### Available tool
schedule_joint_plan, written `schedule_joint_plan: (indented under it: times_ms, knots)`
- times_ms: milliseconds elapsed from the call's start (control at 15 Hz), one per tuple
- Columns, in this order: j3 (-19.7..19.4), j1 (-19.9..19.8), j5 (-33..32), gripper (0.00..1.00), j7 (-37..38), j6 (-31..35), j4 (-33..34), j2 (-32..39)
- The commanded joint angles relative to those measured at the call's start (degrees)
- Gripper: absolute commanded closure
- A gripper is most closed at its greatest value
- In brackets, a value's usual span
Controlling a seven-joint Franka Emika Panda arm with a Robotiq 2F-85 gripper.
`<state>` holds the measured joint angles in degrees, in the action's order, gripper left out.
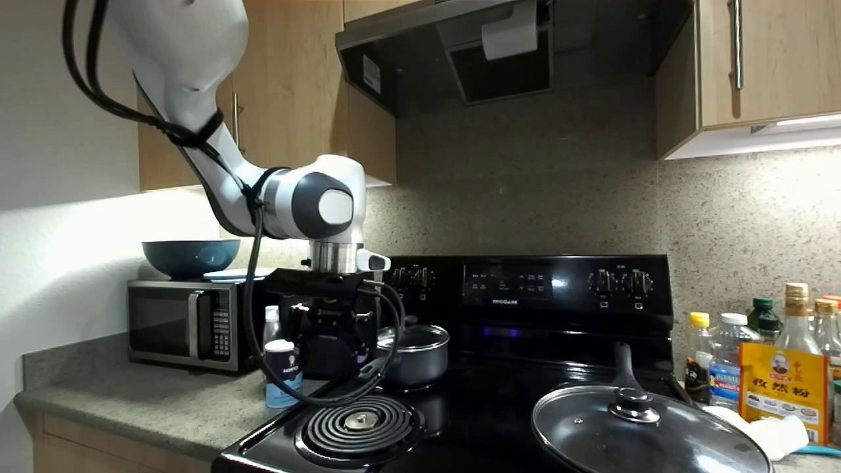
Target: Move the pot on the front cooker
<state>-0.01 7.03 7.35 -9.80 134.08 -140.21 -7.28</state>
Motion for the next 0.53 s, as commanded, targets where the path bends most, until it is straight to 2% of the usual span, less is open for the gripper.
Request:
schedule_joint_plan:
  times_ms: [0, 133, 467]
  knots:
    - [1.0, -1.0, 0.1, 0.00, -0.1, -0.1, 0.2, 0.3]
    - [1.1, -0.9, 0.1, 0.00, -0.1, -0.1, 0.2, 0.0]
    - [2.0, -0.7, 1.9, 0.00, 3.5, 6.9, 2.9, 5.2]
